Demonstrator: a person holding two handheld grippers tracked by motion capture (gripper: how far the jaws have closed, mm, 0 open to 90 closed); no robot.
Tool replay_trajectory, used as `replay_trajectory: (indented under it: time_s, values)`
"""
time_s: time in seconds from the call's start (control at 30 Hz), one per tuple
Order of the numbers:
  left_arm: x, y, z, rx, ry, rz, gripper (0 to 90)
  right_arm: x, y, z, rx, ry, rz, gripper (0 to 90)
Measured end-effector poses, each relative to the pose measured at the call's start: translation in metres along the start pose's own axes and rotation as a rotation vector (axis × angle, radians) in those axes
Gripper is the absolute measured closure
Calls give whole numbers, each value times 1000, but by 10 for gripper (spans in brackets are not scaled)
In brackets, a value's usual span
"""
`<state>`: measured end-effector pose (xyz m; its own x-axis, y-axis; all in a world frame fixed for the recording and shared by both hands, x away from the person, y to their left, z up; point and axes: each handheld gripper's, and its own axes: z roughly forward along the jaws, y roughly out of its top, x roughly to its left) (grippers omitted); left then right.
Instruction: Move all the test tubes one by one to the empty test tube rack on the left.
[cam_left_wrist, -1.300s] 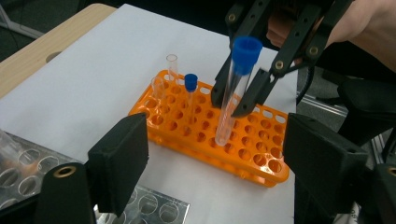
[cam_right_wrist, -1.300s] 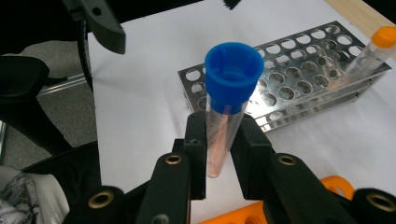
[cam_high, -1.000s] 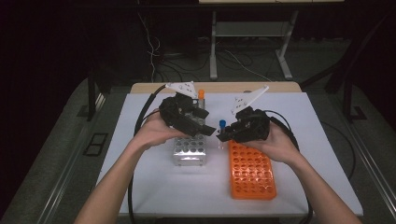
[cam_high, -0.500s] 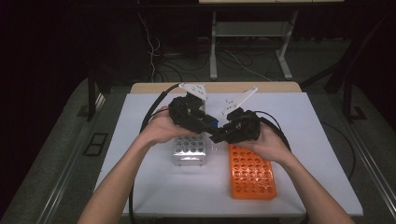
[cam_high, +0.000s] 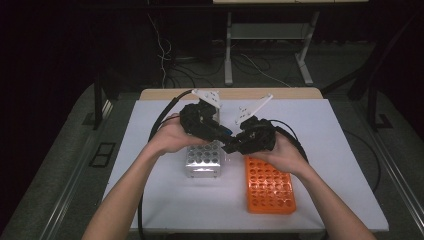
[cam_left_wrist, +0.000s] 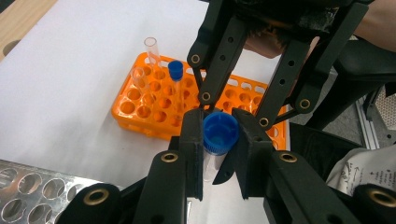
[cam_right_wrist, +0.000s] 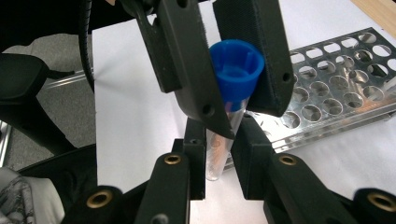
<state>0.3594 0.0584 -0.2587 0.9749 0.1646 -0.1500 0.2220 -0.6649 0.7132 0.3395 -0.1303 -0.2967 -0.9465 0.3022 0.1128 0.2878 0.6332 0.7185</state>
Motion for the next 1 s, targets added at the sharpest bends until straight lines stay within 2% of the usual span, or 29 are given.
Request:
replay_trajectory:
  time_s: [0.1,0.2,0.53,1.0]
  values:
    - [1,1,0,0,-1,0,746,0,0,0,-4,-1,4,750]
    - [3,2,0,10,3,6,747,0,0,-2,-7,-5,11,704]
    - [8,7,-6,-3,17,-3,747,-3,-3,-12,-27,-35,28,610]
    - [19,11,-16,-16,60,-22,747,-7,-9,-30,-67,-97,72,413]
